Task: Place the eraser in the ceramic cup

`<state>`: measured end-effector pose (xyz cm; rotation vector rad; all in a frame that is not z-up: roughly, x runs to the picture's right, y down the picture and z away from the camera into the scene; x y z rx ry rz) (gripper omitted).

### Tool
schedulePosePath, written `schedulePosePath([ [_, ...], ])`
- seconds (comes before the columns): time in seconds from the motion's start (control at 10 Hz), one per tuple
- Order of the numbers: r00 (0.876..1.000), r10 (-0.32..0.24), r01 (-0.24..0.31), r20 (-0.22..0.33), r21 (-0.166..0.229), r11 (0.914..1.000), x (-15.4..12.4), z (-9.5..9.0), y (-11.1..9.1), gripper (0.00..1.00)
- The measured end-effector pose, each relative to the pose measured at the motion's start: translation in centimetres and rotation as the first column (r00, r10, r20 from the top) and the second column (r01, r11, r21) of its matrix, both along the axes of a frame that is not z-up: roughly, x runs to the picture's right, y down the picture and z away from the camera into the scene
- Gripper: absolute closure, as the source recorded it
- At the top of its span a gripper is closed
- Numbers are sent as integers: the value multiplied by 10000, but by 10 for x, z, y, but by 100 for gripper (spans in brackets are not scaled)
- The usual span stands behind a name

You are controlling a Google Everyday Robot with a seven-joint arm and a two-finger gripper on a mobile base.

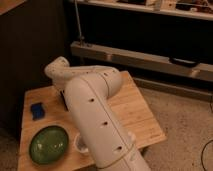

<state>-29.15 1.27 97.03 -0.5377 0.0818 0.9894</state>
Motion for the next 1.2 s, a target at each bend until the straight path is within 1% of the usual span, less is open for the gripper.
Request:
schedulePosePath([
  [0.1, 10000, 20, -20, -5, -200, 9998, 1, 5, 7, 20],
  [0.2, 10000, 95, -96, -26, -319, 9994, 6, 7, 10, 20],
  [0.4, 9991, 430, -425, 60, -645, 9970, 16, 11, 13, 20],
  [0.6, 9984, 559, -549, 85, -876, 9946, 26, 12, 16, 20],
  [0.8, 9981, 568, -541, 227, -1074, 9927, 22, 10, 23, 20],
  [1.0, 9967, 703, -650, 414, -1189, 9908, 21, 5, 20, 20],
  [1.1, 9924, 989, -878, 727, -1426, 9859, 22, 1, 17, 20],
  [1.2, 9813, 1501, -1270, 1201, -1811, 9752, 28, -3, 12, 20],
])
